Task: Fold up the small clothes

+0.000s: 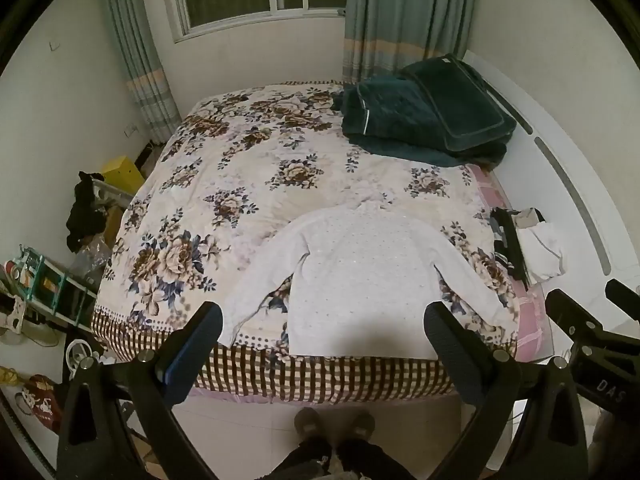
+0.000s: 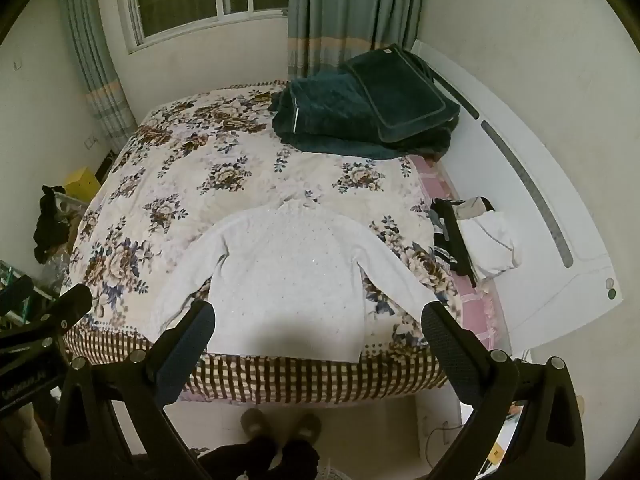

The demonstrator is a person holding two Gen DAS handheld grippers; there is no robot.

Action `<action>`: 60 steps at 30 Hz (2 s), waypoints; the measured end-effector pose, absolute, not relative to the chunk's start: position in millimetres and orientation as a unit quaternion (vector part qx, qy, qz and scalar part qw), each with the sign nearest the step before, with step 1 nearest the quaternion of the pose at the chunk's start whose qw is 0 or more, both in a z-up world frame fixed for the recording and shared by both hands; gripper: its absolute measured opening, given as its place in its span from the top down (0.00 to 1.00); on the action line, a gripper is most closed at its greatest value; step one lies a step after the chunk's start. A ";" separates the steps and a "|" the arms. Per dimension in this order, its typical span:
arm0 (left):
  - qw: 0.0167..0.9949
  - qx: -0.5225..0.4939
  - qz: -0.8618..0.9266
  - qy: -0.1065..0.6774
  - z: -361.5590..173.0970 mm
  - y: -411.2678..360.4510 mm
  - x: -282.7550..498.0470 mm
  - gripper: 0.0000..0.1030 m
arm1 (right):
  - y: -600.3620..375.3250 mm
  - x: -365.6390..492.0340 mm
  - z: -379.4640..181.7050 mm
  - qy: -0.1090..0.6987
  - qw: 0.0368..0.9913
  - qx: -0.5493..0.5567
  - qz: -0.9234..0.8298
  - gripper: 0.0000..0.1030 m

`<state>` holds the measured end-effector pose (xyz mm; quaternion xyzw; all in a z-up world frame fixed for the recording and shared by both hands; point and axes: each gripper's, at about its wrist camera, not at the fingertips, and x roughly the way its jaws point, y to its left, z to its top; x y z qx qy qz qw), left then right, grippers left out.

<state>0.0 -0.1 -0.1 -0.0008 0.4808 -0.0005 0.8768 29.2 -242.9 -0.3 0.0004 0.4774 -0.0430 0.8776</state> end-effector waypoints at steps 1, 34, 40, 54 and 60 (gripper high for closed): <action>0.877 -0.004 -0.001 0.480 0.0 0.2 -0.1 0.00 | -242.7 29.0 0.1 0.477 0.878 0.002 -0.041 0.00; 0.881 -0.003 0.000 0.473 0.7 0.4 -1.3 0.00 | -228.4 22.3 19.3 0.470 0.882 0.001 -0.038 0.00; 0.882 -0.004 0.001 0.472 0.6 0.3 -1.4 0.00 | -223.4 21.0 26.1 0.469 0.883 0.001 -0.037 0.00; 0.883 -0.004 0.002 0.469 10.9 6.3 0.9 0.00 | -204.4 19.6 57.5 0.465 0.884 0.001 -0.036 0.00; 0.884 -0.004 0.003 0.468 17.2 7.7 2.4 0.00 | -203.5 17.9 60.2 0.464 0.885 0.001 -0.036 0.00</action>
